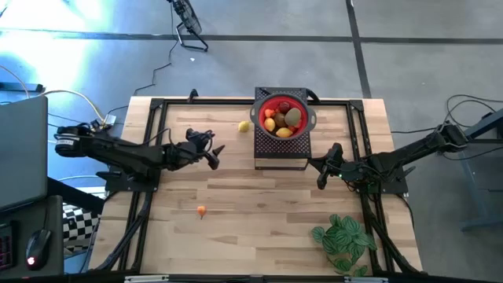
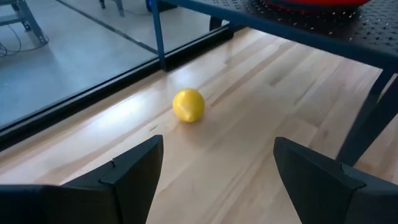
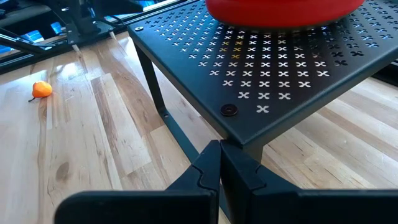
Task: Pick & Place Fruit
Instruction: Put the yellow lemon into the red strainer bowl on the shelf
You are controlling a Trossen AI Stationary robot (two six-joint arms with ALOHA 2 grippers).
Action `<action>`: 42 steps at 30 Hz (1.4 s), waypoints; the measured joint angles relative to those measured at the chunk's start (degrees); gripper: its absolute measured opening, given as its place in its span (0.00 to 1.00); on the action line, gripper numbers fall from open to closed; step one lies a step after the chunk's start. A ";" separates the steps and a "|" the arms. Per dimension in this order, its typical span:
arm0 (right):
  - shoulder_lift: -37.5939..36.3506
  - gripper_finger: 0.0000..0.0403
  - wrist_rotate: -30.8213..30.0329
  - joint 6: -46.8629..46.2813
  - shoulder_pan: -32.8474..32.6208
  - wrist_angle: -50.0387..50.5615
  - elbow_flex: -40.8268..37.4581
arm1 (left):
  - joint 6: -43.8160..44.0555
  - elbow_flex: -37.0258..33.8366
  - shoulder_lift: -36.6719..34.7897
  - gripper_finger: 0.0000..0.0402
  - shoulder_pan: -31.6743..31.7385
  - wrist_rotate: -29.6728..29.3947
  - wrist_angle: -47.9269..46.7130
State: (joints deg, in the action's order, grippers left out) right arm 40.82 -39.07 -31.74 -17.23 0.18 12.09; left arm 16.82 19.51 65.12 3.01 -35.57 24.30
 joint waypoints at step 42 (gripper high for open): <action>0.02 0.00 0.00 0.01 0.00 0.01 -0.01 | -5.57 8.81 26.17 0.74 0.84 0.39 17.10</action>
State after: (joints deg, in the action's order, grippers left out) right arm 40.84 -39.07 -31.73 -17.23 0.19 12.08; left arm 11.25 28.32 91.29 3.84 -35.18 41.39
